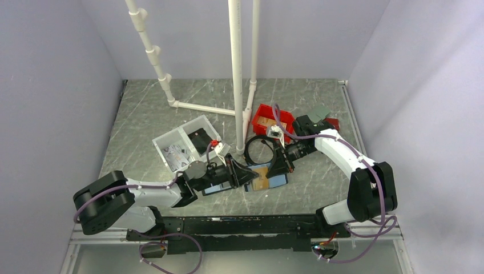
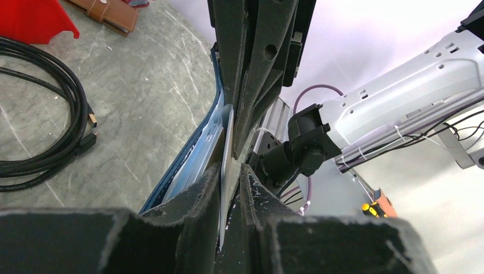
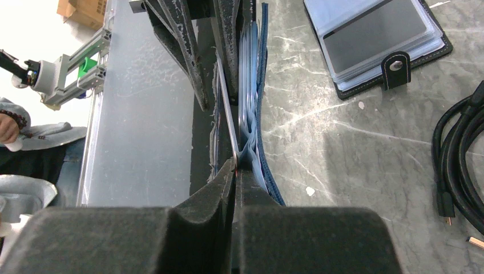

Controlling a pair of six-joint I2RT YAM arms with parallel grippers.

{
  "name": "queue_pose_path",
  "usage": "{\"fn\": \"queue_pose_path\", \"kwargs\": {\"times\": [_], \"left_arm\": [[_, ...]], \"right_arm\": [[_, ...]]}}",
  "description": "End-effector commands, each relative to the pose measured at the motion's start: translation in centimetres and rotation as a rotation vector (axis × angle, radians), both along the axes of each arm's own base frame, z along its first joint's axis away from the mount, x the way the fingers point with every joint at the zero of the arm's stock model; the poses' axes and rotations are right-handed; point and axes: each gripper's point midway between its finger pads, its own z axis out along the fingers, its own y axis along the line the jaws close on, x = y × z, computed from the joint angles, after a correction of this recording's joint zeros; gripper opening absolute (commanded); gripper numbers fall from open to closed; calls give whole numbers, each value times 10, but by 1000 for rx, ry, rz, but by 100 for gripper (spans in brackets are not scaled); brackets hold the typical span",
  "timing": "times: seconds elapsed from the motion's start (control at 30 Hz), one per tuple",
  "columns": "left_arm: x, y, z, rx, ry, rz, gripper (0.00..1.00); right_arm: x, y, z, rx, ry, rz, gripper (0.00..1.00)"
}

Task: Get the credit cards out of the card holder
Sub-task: Remove the credit card from the card holder.

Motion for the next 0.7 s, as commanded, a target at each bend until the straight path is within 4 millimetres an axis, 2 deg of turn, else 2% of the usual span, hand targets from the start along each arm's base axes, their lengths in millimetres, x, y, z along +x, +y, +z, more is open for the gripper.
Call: {"fn": "queue_pose_path", "kwargs": {"times": [0.0,0.13,0.2,0.37,0.57,0.67], "left_arm": [[0,5,15,-31,-39,0,24],[1,13,12,8,-46,19,34],[0,20,12,29,-59,31,44],[0,43,12,110,-94,87,60],[0,75,3,203,-126,169,74],[-5,80,-9,210,-135,155,76]], "right_arm": [[6,4,14,51,-48,14,0],[6,4,14,50,-49,14,0],[6,4,14,50,-51,15,0],[5,4,14,53,-53,20,0],[6,3,10,41,-50,21,0],[6,3,8,33,-43,28,0]]}}
